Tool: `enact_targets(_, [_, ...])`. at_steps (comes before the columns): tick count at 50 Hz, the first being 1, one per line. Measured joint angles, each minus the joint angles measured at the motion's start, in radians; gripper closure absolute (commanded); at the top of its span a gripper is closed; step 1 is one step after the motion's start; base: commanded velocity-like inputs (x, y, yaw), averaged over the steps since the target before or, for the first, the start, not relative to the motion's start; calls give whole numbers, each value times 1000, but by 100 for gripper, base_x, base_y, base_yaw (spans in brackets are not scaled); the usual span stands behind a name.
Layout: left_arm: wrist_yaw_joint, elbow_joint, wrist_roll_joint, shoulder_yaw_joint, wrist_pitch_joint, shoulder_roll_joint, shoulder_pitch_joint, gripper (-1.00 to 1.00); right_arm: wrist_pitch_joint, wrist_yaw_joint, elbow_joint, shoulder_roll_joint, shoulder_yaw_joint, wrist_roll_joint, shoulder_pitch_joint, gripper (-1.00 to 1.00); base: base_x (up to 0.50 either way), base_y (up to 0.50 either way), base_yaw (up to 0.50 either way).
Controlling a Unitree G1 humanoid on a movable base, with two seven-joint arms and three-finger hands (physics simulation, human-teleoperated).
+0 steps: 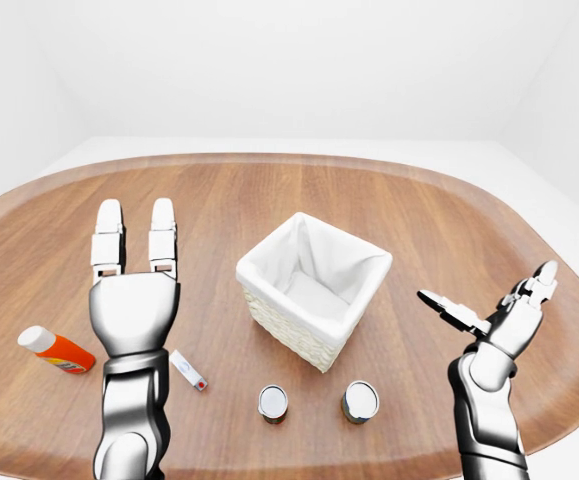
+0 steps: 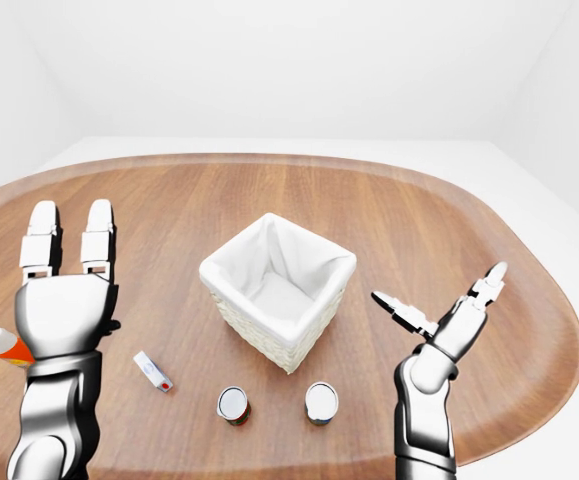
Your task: Pick up the alphabet soup and the cream cheese box, and put them in the basket.
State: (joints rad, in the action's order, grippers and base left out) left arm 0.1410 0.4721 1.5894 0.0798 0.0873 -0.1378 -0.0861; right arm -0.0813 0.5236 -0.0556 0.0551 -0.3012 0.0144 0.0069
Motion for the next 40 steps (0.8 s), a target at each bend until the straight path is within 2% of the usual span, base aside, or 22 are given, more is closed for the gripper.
enact_targets(10, [-44,48,23,24,0,41,-54,-100,1,0,1,0,1,1,-1,-100,0,0,0])
enact_targets(15, [-56,49,20,28,-8,52,-80,-100,4,0,-3,0,1,2,-1,-100,0,0,0])
enact_targets(30, [-58,-21,19,16,-48,57,-150,-100,1,0,-1,-1,2,4,0,-100,0,0,0])
enact_targets(40, [-51,-90,18,7,-62,49,-181,-100,-2,0,2,-1,3,6,0,-100,0,0,0])
